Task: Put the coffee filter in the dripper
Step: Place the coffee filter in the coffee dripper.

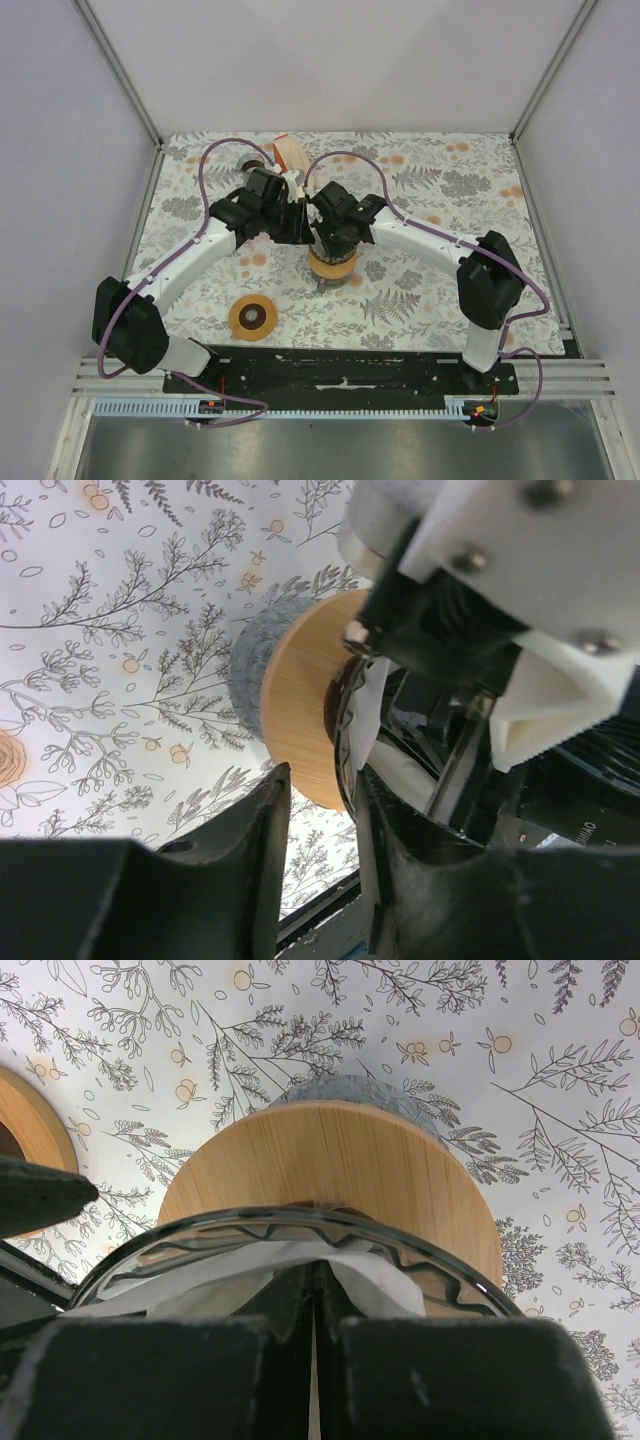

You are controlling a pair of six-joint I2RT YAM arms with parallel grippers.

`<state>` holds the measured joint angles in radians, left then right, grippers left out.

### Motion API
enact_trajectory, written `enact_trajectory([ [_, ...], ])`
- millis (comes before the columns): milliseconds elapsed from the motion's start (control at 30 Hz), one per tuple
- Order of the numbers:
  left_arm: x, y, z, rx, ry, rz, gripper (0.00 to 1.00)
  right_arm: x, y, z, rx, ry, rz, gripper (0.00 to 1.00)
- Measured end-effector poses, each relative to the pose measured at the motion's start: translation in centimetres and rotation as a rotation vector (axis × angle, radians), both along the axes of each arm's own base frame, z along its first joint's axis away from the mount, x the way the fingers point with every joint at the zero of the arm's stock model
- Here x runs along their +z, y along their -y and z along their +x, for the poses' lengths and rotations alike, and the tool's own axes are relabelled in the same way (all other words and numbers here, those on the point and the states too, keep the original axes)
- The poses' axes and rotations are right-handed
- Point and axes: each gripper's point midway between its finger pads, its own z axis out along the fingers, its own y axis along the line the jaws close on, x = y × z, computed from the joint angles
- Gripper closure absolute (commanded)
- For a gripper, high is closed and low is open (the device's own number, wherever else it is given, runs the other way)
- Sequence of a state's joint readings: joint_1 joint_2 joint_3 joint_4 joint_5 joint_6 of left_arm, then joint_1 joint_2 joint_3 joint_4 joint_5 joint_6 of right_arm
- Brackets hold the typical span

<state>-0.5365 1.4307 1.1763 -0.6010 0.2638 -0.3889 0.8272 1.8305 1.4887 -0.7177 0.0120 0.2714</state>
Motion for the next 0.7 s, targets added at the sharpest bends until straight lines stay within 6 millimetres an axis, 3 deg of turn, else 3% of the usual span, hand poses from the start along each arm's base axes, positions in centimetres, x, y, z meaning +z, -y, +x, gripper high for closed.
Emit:
enact_trajectory([
  [333,0.1,0.5,-0.1,-0.022,0.018,-0.004,0.69,1.1,0.1,-0.3,0.008,-0.024,0.037,0.95],
  [700,-0.3,0.4,-0.6,-0.033,0.008,0.008,0.7,8.0,-0.2,-0.2,0.052,0.099,0.184,0.94],
])
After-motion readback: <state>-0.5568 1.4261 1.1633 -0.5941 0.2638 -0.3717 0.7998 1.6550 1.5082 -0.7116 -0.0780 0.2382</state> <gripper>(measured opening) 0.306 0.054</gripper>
